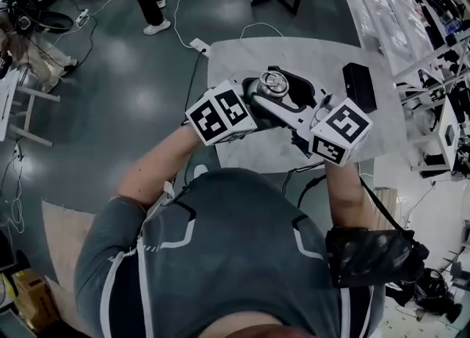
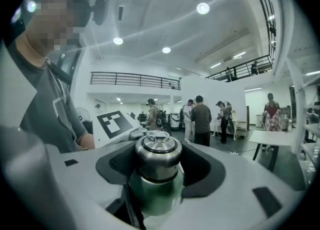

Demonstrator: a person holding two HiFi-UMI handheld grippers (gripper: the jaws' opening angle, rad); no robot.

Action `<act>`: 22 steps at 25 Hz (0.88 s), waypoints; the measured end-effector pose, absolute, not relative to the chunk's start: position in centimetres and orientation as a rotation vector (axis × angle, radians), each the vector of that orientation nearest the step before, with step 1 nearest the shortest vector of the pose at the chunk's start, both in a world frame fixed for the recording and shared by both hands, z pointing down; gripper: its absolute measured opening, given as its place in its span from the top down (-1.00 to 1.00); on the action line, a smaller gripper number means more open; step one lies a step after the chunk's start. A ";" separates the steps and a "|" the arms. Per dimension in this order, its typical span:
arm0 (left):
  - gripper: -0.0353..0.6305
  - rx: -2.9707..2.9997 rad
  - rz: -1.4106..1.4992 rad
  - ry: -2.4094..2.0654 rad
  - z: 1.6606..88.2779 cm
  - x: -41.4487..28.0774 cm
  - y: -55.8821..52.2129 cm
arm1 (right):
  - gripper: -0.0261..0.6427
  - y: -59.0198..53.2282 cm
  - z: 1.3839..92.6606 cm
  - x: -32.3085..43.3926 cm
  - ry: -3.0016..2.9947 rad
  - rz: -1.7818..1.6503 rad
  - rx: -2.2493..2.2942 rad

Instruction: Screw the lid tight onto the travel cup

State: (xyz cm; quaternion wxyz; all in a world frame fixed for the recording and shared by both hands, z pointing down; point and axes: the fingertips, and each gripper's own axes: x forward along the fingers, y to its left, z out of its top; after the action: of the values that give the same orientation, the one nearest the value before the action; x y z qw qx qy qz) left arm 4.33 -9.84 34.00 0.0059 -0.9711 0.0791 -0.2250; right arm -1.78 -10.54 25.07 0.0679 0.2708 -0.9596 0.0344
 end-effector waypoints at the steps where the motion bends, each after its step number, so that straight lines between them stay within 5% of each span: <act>1: -0.31 -3.047 -0.687 0.185 33.9 4.4 -9.4 | 0.09 -10.2 25.0 -1.8 -2.904 0.100 0.762; 9: -0.31 -3.036 -0.512 -0.553 29.5 3.9 -2.3 | 0.00 -3.9 20.6 -1.9 -3.102 0.018 -0.115; 13: -0.31 -3.021 -0.502 -0.683 29.0 3.8 -0.6 | 0.02 -3.2 20.3 -2.2 -3.085 -0.005 -0.197; 22: -0.31 -3.060 -0.716 0.113 33.1 4.8 -9.2 | 0.10 -10.1 23.9 -0.6 -2.996 0.104 0.768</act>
State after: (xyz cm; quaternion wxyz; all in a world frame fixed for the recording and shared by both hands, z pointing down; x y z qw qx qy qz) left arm 4.78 -9.21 33.12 -0.0016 -0.9731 0.0358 -0.2277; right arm -0.61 -10.07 23.92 0.0236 0.2483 -0.9678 0.0336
